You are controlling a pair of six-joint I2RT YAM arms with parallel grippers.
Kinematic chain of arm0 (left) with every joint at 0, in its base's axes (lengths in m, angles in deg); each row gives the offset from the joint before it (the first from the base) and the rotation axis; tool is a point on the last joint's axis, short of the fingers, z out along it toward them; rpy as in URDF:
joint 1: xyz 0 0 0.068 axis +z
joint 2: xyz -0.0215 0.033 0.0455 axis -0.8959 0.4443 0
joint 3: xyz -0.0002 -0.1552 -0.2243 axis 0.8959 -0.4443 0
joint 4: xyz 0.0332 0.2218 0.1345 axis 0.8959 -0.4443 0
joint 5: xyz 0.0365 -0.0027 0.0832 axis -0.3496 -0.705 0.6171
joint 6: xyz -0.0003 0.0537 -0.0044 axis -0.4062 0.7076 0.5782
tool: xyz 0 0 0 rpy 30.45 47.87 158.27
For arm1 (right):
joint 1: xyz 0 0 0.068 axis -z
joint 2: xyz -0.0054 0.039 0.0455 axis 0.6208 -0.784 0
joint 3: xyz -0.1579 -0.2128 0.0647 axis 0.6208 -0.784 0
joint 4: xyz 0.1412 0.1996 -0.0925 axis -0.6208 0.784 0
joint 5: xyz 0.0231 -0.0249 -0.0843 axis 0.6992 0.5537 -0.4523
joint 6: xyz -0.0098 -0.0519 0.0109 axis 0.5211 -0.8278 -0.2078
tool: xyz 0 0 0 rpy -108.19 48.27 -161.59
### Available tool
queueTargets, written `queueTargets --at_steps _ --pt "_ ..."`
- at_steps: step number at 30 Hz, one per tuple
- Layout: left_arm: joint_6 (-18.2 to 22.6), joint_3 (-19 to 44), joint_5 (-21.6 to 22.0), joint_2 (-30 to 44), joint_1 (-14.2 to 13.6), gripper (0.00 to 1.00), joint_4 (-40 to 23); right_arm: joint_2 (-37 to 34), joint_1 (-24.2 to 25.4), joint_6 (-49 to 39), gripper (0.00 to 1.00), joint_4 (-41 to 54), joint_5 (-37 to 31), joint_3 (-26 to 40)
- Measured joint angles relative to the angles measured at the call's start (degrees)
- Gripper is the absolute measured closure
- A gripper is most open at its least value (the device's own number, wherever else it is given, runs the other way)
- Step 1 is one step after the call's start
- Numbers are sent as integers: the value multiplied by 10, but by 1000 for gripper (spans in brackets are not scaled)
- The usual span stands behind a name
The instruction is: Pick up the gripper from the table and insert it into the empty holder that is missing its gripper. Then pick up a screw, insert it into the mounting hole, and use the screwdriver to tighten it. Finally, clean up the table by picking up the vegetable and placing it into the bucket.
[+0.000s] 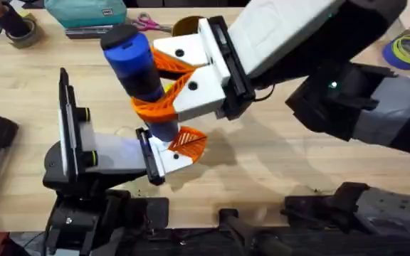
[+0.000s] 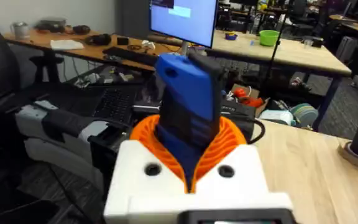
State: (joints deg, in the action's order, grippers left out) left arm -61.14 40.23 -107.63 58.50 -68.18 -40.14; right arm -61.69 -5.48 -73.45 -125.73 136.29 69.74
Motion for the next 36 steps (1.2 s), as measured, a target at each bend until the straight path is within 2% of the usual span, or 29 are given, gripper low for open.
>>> queueTargets --at_steps 36 --pt "0 0 0 0 0 994 0 0 0 4 981 -3 -10 0"
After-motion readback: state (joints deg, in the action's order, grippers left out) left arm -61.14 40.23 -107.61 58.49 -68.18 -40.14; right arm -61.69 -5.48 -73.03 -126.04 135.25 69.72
